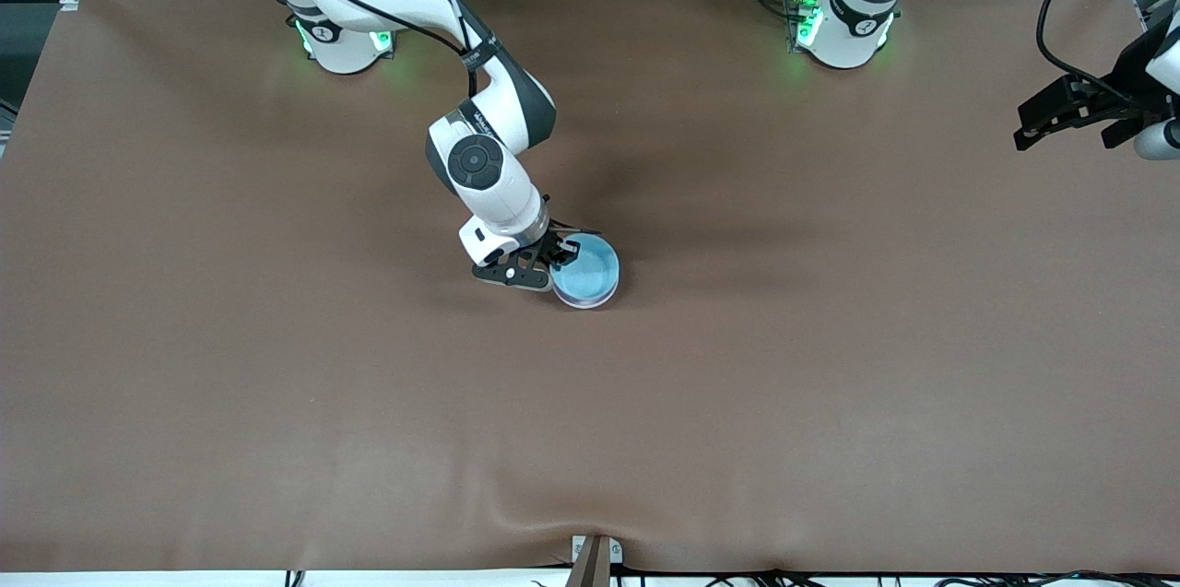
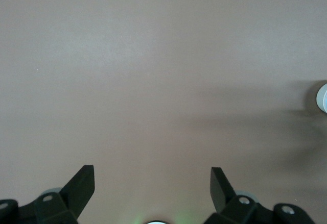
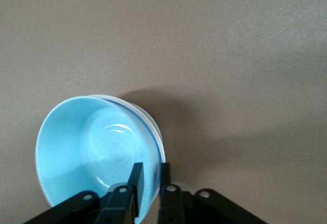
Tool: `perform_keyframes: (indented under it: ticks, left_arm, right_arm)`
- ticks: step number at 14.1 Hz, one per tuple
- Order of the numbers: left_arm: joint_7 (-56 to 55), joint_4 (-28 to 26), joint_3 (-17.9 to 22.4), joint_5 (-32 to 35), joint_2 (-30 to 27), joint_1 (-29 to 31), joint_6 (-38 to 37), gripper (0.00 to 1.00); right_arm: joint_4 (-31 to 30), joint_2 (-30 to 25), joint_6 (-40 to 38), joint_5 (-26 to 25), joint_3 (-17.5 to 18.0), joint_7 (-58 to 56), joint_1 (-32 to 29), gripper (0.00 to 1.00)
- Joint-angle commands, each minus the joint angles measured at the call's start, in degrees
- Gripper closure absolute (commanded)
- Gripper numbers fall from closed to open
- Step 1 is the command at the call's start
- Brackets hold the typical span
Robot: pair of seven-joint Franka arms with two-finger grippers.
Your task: Stack pink and blue bowls on white bowl
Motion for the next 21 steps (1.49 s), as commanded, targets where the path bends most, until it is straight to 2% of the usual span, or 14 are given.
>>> perform_keyframes:
  ticks: [1, 5, 7, 11, 17, 19, 21]
  left_arm:
    - [-0.6, -0.2, -0.2, 1.0, -0.4, -0.2, 0.4, 0.0]
    - [-0.4, -0.5, 0.5, -1.4, -0.4, 0.2, 0.3, 0.0]
    - [0.8, -0.8, 3.5, -1.3, -0.6, 0.2, 0.1, 0.0]
    - [0.7, -0.9, 3.4, -1.3, -0.8, 0.0, -0.1, 0.0]
    - [0.4, -1.0, 2.8, -1.4, -0.5, 0.1, -0.1, 0.0]
    - [0.1, -0.8, 2.5, -1.3, -0.5, 0.0, -0.3, 0.0]
    - [0.7, -0.4, 2.2, -0.9, -0.1, -0.1, -0.4, 0.0]
  right_arm:
    - [1.2, 0.0, 0.0, -0.7, -0.5, 0.0, 0.6, 0.0]
    - [0.5, -3.8, -1.7, -0.7, -0.8, -0.4, -1.6, 0.0]
    - [0.5, -6.5, -5.2, -0.7, -1.1, -3.5, -4.1, 0.0]
    - [-0.6, -13.3, -16.7, -0.7, -1.1, -13.9, -13.5, 0.0]
    - [-0.8, -21.4, -28.8, -0.7, -1.1, -36.0, -31.8, 0.0]
    - [-0.8, -25.5, -33.3, -0.8, -1.1, -37.9, -34.8, 0.0]
    - [-0.7, -29.2, -37.5, -3.8, -1.1, -37.9, -35.6, 0.0]
